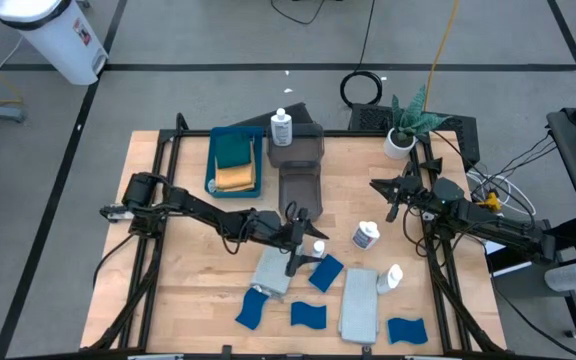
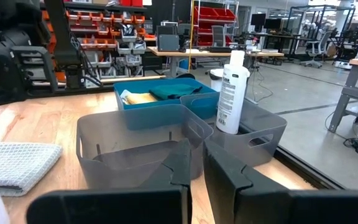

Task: Pick & Place Kitchen Items
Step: Put the white plastic restorer bottle into the top black bin

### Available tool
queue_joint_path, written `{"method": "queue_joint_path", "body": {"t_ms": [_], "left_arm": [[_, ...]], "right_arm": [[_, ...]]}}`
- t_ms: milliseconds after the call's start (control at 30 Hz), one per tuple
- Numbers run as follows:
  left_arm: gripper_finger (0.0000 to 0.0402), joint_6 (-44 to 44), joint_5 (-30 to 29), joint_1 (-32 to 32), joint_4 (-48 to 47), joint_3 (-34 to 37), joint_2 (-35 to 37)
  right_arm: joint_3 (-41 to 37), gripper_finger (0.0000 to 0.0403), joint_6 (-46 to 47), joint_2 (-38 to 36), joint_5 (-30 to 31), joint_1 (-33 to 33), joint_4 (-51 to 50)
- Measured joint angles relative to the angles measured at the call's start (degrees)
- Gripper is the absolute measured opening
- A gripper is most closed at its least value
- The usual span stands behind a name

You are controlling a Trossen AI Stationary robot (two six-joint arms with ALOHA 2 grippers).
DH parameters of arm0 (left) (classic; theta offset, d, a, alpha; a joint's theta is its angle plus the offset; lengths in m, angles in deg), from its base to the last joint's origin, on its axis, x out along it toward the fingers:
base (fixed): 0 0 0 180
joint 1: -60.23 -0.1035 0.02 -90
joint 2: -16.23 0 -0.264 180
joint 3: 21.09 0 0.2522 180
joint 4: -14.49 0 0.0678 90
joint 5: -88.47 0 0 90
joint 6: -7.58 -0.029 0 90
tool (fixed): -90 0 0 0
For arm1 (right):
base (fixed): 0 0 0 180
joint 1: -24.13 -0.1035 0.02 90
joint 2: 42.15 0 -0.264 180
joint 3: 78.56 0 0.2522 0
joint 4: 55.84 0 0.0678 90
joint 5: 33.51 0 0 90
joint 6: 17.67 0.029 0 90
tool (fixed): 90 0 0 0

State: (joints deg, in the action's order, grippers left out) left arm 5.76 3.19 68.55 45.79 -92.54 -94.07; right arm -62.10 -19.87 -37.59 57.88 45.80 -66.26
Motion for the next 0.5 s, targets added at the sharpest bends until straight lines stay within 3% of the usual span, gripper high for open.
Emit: {"method": "queue_joint_path", "body": {"t_ms": [267, 500], "left_arm": [[0.0289, 0.1, 0.0, 0.0, -0.3, 0.0, 0.4], [0.0289, -0.6, 3.6, 0.0, 0.6, 0.0, 0.4]], "right_arm": [[0.0, 0.002, 0.0, 0.0, 0.0, 0.0, 0.0], [0.0, 0.002, 0.0, 0.0, 0.0, 0.0, 0.0]]}}
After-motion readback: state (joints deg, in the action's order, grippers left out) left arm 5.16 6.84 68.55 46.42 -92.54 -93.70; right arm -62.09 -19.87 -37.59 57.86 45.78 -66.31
